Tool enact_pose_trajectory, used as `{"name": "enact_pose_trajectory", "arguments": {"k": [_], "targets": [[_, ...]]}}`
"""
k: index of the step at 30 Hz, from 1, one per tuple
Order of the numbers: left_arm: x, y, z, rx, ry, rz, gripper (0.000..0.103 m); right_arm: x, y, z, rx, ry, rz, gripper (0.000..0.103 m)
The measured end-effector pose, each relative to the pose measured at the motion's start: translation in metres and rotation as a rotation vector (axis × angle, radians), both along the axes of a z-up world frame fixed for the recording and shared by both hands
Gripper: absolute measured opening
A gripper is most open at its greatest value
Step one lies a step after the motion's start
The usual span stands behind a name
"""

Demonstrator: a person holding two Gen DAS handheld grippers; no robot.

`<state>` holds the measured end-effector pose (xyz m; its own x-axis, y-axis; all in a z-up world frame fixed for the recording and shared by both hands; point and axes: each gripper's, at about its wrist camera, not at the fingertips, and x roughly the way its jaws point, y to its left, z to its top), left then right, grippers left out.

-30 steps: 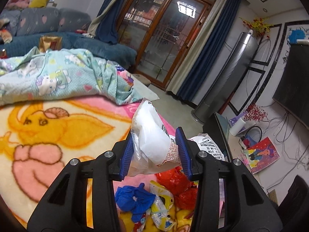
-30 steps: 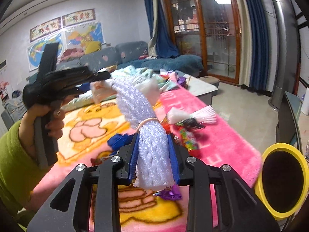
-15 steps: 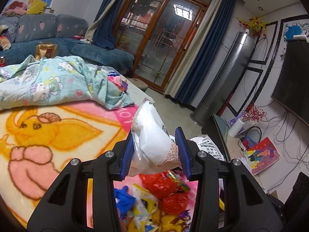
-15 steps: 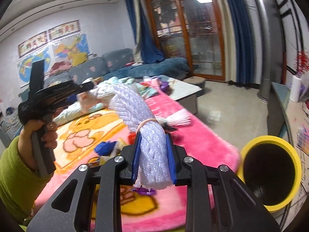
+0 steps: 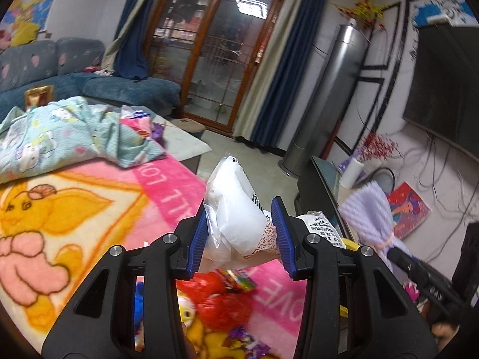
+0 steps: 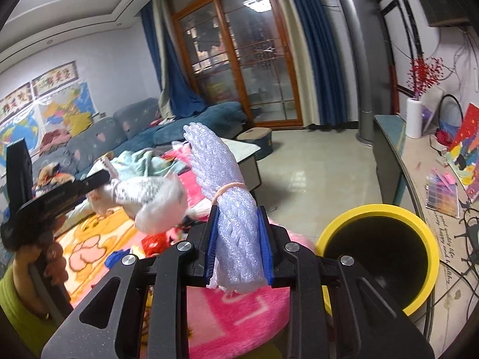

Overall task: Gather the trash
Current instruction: 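Lift both held bags and carry them over the yellow-rimmed trash bin, then open the right tool over the bin while the left tool releases its bag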

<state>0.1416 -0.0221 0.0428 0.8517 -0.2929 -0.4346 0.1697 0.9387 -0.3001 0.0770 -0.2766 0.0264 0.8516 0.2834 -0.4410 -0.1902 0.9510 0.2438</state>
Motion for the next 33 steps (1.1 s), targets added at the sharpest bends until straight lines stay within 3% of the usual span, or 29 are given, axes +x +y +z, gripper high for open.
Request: {"name": "enact_pose_trajectory", "arguments": {"k": [7, 18, 33], "targets": [[0.002, -0.045, -0.004, 0.054, -0.014, -0.069, 0.034, 0.007, -0.032, -0.003, 0.026, 0.008, -0.081, 0.024], [0.008, -0.099, -0.017, 0.106, -0.004, -0.162, 0.034, 0.027, -0.095, -0.021, 0.081, 0.091, -0.237, 0.024], [0.023, -0.187, -0.055, 0.185, 0.054, -0.265, 0.035, 0.044, -0.179, -0.077, 0.145, 0.252, -0.428, 0.024]]}}
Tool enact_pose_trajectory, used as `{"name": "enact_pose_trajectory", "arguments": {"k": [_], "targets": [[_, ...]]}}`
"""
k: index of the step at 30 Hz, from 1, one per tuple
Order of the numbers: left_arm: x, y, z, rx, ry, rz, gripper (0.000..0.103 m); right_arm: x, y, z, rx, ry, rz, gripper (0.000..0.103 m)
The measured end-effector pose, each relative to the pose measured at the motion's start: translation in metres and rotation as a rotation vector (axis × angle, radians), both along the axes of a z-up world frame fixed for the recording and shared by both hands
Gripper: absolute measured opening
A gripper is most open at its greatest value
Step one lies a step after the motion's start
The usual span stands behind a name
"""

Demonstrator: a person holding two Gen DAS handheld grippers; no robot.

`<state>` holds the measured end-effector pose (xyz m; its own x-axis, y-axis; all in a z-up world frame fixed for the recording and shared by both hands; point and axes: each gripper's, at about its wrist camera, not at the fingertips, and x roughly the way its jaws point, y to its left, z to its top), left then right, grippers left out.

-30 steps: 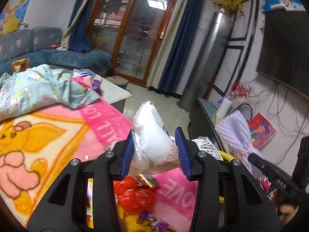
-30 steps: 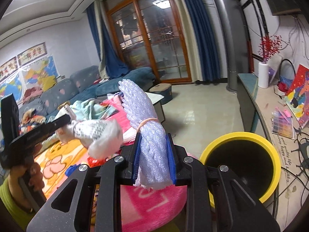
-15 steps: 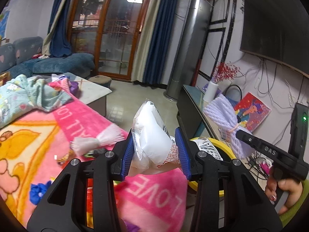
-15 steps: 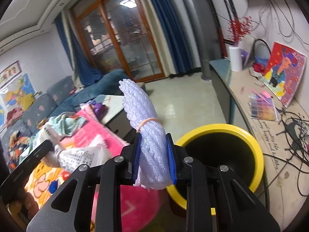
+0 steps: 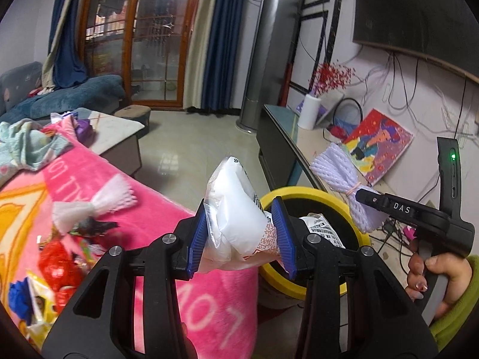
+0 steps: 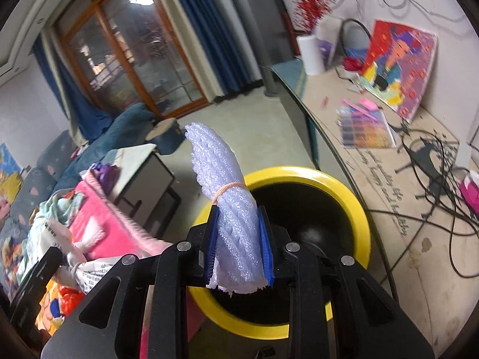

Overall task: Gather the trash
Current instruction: 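Open the right tool over the bin while the left tool releases its bag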

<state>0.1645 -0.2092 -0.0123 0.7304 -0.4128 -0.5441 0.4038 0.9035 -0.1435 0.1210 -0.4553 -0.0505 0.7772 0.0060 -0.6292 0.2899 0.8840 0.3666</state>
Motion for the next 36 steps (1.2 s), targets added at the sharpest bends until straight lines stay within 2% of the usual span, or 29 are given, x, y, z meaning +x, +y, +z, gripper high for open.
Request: {"name": "enact_pose_trajectory", "arguments": {"k": [9, 11, 14, 16, 22, 29, 36], "targets": [[0.012, -0.045, -0.029, 0.058, 0.051, -0.047, 0.037, 0.008, -0.027, -0.030, 0.059, 0.069, -0.052, 0.027], [0.016, -0.049, -0.034, 0.055, 0.068, -0.052, 0.040, 0.010, -0.030, -0.034, 0.074, 0.080, -0.050, 0.034], [0.022, -0.051, -0.040, 0.044, 0.088, -0.056, 0.053, 0.012, -0.034, -0.039, 0.094, 0.096, -0.067, 0.047], [0.024, -0.047, -0.041, 0.031, 0.096, -0.052, 0.071, 0.013, -0.036, -0.042, 0.092, 0.100, -0.079, 0.047], [0.021, -0.025, -0.032, -0.005, 0.075, -0.004, 0.092, 0.011, -0.028, -0.031, 0.035, 0.070, -0.079, 0.054], [0.008, 0.005, -0.013, -0.025, 0.020, 0.071, 0.092, 0.001, 0.005, -0.001, -0.052, -0.034, -0.009, 0.064], [-0.006, 0.037, 0.005, -0.020, -0.049, 0.148, 0.092, -0.011, 0.050, 0.029, -0.095, -0.128, 0.111, 0.068]]}}
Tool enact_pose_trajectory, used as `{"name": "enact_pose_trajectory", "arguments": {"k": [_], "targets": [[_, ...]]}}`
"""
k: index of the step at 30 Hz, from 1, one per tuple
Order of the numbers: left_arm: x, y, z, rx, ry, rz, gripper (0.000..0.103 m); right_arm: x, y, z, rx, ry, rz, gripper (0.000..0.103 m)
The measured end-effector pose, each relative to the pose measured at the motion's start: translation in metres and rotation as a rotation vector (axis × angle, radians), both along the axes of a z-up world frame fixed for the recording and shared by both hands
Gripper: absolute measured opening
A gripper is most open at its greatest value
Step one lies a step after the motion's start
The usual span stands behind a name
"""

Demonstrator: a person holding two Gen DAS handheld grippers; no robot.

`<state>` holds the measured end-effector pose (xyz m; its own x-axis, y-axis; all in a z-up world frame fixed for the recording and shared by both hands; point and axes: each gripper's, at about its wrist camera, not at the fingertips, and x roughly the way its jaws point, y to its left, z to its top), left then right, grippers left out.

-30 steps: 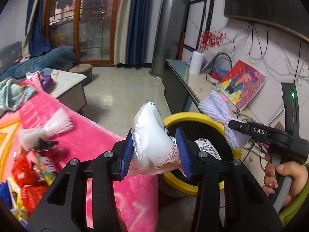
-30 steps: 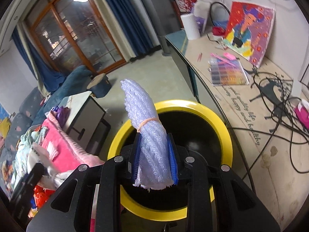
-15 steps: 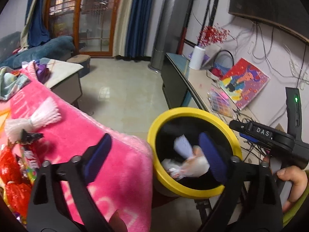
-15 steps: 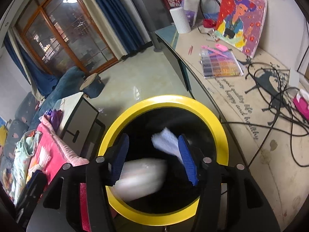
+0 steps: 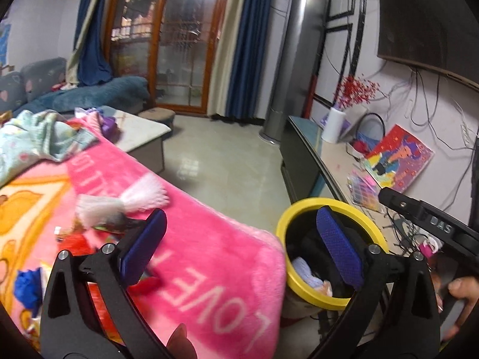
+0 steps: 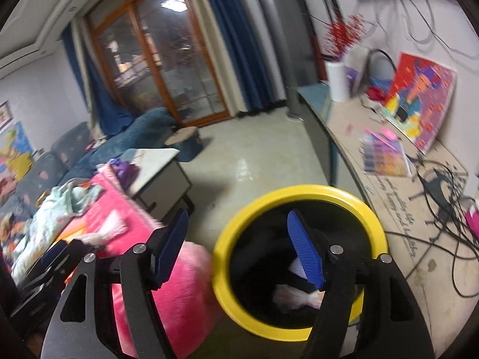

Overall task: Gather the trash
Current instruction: 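Open the right tool over the bin while the left tool releases its bag, then grasp the green snack wrapper with the right tool while the left tool grasps the blue glove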

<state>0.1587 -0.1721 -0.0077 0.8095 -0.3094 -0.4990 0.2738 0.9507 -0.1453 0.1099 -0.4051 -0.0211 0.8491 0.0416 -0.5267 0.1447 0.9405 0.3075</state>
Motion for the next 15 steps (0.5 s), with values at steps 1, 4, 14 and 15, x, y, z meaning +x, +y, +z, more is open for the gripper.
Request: {"name": "enact_pose_trajectory", "arguments": {"k": [1, 4, 14, 15], "targets": [[-0.001, 0.006, 0.002, -0.002, -0.006, 0.008, 0.092, -0.002, 0.007, 0.004, -0.007, -0.013, 0.017, 0.068], [-0.007, 0.020, 0.008, -0.010, -0.027, 0.042, 0.092, -0.006, 0.024, 0.014, -0.018, -0.039, 0.065, 0.068], [-0.023, 0.073, 0.020, -0.023, -0.074, 0.160, 0.092, -0.012, 0.074, 0.030, -0.043, -0.092, 0.203, 0.068], [-0.024, 0.077, 0.021, -0.026, -0.076, 0.168, 0.092, -0.012, 0.077, 0.031, -0.045, -0.095, 0.215, 0.068]]}}
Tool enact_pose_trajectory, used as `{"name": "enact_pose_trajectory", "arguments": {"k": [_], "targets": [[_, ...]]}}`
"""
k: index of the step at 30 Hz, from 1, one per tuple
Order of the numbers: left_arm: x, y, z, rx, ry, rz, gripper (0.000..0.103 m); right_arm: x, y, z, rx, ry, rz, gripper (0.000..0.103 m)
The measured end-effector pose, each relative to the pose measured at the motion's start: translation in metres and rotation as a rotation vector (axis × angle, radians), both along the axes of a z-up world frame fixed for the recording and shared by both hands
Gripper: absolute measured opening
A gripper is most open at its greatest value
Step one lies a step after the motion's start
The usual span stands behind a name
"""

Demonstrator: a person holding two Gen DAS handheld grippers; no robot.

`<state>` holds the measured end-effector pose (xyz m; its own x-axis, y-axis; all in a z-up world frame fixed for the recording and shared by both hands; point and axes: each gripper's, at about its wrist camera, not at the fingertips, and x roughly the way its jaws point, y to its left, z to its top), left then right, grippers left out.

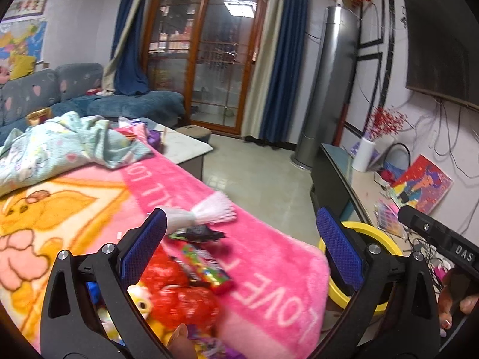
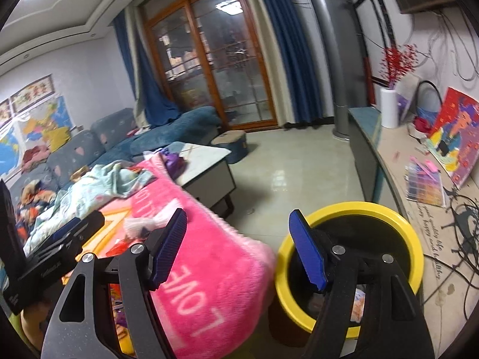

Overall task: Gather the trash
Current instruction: 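Grasp the green snack wrapper with the right tool while the left tool grasps the blue glove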

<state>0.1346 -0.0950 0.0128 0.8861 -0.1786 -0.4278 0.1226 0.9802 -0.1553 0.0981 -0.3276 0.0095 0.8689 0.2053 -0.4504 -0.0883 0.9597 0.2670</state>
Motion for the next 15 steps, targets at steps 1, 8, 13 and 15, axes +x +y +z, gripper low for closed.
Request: {"name": "enact_pose_trajectory", "arguments": {"k": [1, 8, 13, 15], "targets": [[-0.001, 0.006, 0.001, -0.004, -0.004, 0.013, 0.092, 0.001, 0.006, 0.001, -0.003, 0.000, 0.018, 0.068], [-0.011, 0.041, 0.006, -0.024, -0.018, 0.082, 0.092, 0.006, 0.039, 0.004, -0.025, 0.008, 0.109, 0.068], [-0.016, 0.065, 0.007, -0.037, -0.018, 0.131, 0.092, 0.009, 0.067, 0.005, -0.044, 0.016, 0.171, 0.068], [-0.018, 0.072, 0.006, -0.042, -0.016, 0.146, 0.092, 0.010, 0.076, 0.005, -0.052, 0.016, 0.193, 0.068]]}}
